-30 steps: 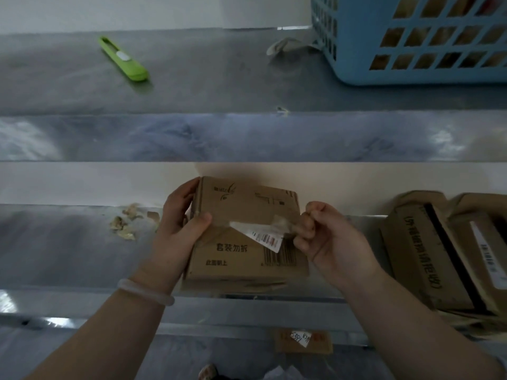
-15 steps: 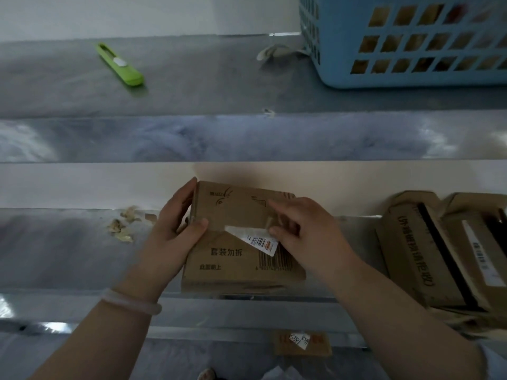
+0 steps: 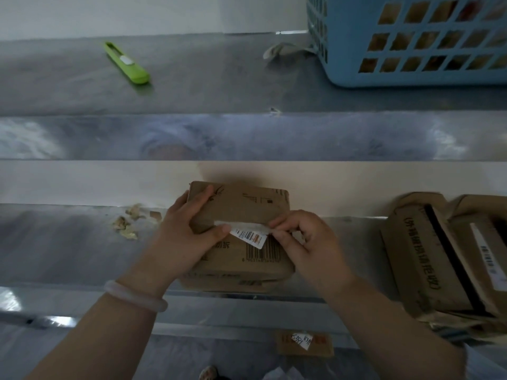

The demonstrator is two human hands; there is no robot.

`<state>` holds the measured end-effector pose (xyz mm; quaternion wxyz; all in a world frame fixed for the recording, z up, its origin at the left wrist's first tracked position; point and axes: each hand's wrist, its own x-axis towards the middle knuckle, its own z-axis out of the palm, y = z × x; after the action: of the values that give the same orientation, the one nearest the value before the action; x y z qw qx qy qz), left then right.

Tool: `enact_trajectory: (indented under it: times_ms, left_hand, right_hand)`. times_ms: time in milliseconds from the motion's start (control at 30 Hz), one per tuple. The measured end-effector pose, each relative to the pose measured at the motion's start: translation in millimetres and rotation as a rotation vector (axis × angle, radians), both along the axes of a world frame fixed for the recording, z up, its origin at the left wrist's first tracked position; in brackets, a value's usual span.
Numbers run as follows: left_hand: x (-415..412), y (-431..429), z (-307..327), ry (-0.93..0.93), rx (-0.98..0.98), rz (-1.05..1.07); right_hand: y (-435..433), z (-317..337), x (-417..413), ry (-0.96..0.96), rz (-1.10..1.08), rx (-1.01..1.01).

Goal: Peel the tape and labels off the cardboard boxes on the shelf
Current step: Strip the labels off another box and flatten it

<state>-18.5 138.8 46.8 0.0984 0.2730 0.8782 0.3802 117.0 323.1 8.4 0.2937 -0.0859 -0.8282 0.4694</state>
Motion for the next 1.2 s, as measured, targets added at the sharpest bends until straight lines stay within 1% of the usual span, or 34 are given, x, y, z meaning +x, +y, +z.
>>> enact_trajectory:
  times_ms: [100, 167, 200, 300, 333, 400, 467, 533, 600, 633, 733, 800, 833, 900, 1000, 1100, 1133, 1200]
  left_hand:
    - [-4, -3, -3, -0.011, -0.01, 0.006]
    - [-7, -5, -6, -0.058, 0.005, 0.024]
    - [-10, -6, -7, -0.08, 0.019, 0.036]
    - [-12, -7, -12, -0.109, 0.033, 0.045]
    - [-11, -6, -14, -0.118, 0.031, 0.043]
    - [-11, -4, -17, -0.146, 0.041, 0.045]
    - [-11, -2, -19, -0.157, 0.049, 0.035]
    - [-13, -1, -21, -0.166, 0.049, 0.025]
    - [-15, 1, -21, -0.177, 0.048, 0.026]
    - [-15, 1, -21, -0.181, 0.048, 0.027]
    - [-16, 2, -21, -0.185, 0.057, 0.026]
    - [-16, 3, -21, -0.169, 0.046, 0.024]
    - [-16, 3, -21, -0.16, 0.038, 0.024]
    - [-16, 5, -19, -0.156, 0.032, 0.028]
    - [-14, 6, -18, -0.154, 0.035, 0.029]
    - [-12, 8, -17, -0.153, 0.044, 0.028]
    - [-12, 8, -16, -0.153, 0.044, 0.033]
    - [-12, 8, -15, -0.151, 0.031, 0.043]
  right_hand:
    - [5, 2, 1, -0.002, 0.068, -0.327]
    - [8, 2, 1, -0.012, 0.062, -0.513]
    - [8, 1, 1, -0.011, 0.055, -0.638]
    - [10, 3, -2, 0.056, 0.076, -1.116]
    - [10, 4, -2, 0.079, 0.065, -1.221]
    - [12, 5, -4, 0.115, 0.011, -1.368]
    - [13, 4, -5, 0.119, -0.061, -1.452]
    - [14, -1, -5, 0.099, -0.123, -1.466]
    - [14, -6, -4, 0.056, -0.19, -1.38]
    - [15, -7, -4, 0.032, -0.221, -1.29]
    - [15, -7, 0, -0.071, -0.262, -0.927]
    - [14, -6, 3, -0.173, -0.213, -0.733]
    - [13, -5, 4, -0.205, -0.17, -0.683]
    - [10, -5, 5, -0.231, -0.087, -0.689]
    - [13, -7, 0, -0.239, -0.103, -0.774]
    - [20, -4, -6, -0.234, -0.112, -0.96]
    - [22, -4, -8, -0.245, -0.1, -0.991]
    - [24, -5, -10, -0.273, -0.074, -0.98]
